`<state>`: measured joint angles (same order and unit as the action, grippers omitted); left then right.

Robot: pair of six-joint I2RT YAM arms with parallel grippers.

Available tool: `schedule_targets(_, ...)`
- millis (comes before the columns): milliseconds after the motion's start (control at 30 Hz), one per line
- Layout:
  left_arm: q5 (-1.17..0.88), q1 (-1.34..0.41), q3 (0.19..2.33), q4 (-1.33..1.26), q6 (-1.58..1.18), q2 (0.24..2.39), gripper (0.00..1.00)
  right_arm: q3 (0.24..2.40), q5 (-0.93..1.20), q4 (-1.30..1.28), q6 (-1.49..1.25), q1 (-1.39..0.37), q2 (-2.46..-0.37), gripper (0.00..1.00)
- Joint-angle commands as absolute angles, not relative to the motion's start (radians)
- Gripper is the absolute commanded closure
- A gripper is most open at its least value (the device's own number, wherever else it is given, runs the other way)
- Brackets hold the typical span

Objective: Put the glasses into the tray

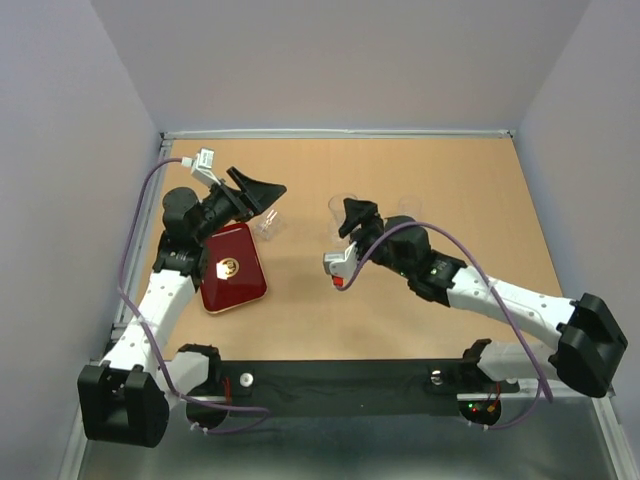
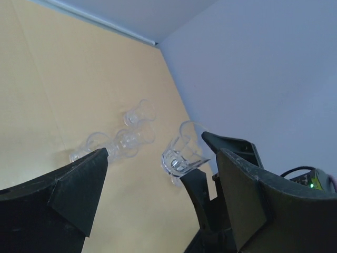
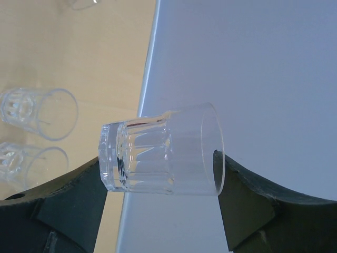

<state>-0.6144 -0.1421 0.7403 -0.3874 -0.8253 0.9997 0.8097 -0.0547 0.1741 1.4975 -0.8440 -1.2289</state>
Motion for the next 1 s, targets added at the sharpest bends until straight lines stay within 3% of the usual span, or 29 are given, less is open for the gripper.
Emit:
schedule_targets(0,-0.695,-0.14,0.795,-0.376,-0.882,1.011,0.06,0.767,-0.061,0.347,1.652,-0.914,-1.193,0.42)
schedule_targets(500,-0.753,-0.166,0.842,-0.069,-0.687,1.051,0.14,0.767,-0.089,0.416,1.726,-1.1,-1.267,0.42)
schedule_targets(967,-0.686,-0.222,0.896,0.181,-0.442,1.054,0.25,0.762,-0.124,0.439,1.715,-1.147,-1.322,0.41)
